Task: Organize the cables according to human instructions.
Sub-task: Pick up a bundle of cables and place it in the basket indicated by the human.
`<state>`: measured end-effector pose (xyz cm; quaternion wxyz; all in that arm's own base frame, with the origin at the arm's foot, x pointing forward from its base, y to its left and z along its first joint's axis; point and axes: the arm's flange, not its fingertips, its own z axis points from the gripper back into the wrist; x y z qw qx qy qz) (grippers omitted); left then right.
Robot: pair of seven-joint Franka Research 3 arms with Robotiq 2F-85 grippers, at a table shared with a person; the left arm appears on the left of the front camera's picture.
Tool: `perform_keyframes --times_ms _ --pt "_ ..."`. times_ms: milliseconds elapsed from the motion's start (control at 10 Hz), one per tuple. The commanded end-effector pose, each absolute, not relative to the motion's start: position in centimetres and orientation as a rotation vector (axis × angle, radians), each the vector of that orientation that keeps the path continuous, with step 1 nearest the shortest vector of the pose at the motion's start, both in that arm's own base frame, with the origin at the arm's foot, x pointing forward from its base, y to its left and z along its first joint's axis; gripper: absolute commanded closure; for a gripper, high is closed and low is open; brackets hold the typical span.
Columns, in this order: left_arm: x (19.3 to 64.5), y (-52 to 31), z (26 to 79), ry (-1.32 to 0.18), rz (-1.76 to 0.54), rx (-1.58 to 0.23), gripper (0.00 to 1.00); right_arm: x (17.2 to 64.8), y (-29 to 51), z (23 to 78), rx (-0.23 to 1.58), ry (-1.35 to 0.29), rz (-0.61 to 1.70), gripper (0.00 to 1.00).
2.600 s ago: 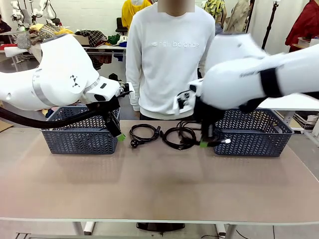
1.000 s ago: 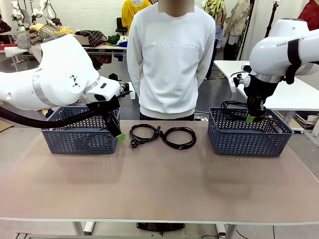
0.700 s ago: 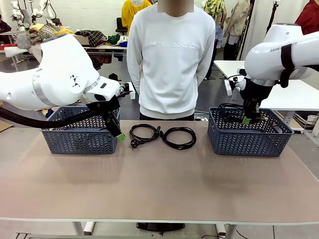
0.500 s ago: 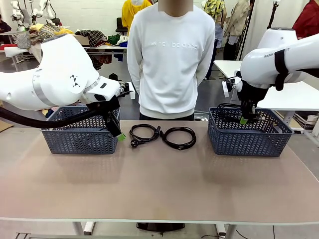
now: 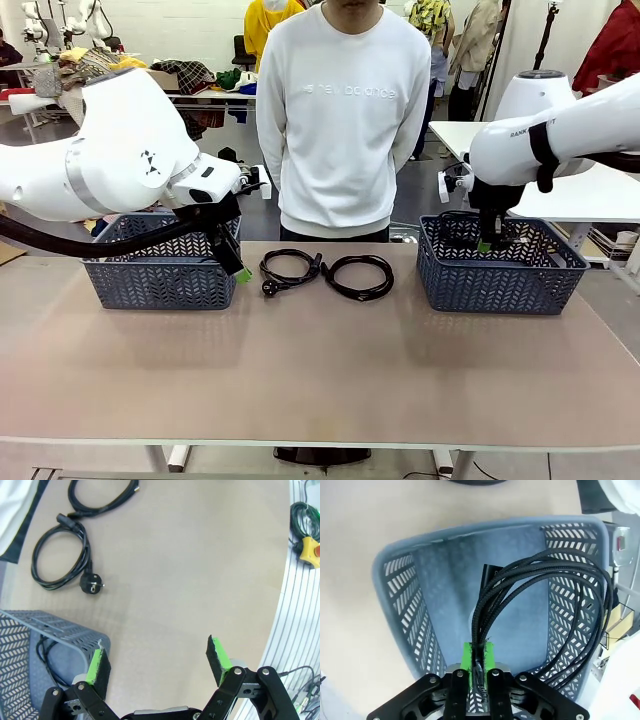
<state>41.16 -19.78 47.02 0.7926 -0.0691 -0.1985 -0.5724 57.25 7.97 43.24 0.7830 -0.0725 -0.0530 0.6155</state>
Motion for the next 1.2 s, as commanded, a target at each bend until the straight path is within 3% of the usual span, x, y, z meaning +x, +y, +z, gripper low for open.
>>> perform_keyframes --times_ms 0,100,200,300,400,500,600,700,800,1000,1100 --pt "41.16 -19.56 47.08 -0.426 -1.226 -0.148 0.00 58.58 7.73 43.09 -0.170 -0.120 1.286 0.89" --pt "41.16 -19.56 47.08 -0.426 -1.226 -0.148 0.00 58.64 7.81 42.99 -0.150 -0.097 1.285 0.86" --pt "41.16 -19.56 47.08 -0.426 -1.226 -0.148 0.00 58.60 7.86 43.02 -0.148 -0.104 1.286 0.69" --pt "41.16 -19.56 47.08 -0.426 -1.226 -0.148 0.00 58.53 7.80 43.25 -0.141 -0.117 1.272 0.67" --pt "41.16 -19.56 47.08 -0.426 -1.226 -0.148 0.00 58.44 7.67 43.50 -0.137 -0.131 1.260 0.49" --pt "41.16 -19.56 47.08 -0.426 -1.226 -0.148 0.00 58.43 7.56 43.66 -0.137 -0.139 1.248 0.47" --pt "41.16 -19.56 47.08 -0.426 -1.226 -0.148 0.00 58.42 7.54 43.79 -0.135 -0.141 1.243 0.30" --pt "41.16 -19.56 47.08 -0.426 -1.226 -0.148 0.00 58.27 7.64 43.87 -0.123 -0.134 1.249 0.27" --pt "41.16 -19.56 47.08 -0.426 -1.226 -0.148 0.00 58.15 7.75 43.96 -0.118 -0.129 1.255 0.10" --pt "41.16 -19.56 47.08 -0.426 -1.226 -0.148 0.00 58.15 7.76 43.97 -0.108 -0.124 1.257 0.00" --pt "41.16 -19.56 47.08 -0.426 -1.226 -0.148 0.00 58.16 7.75 43.94 -0.101 -0.119 1.264 0.00"
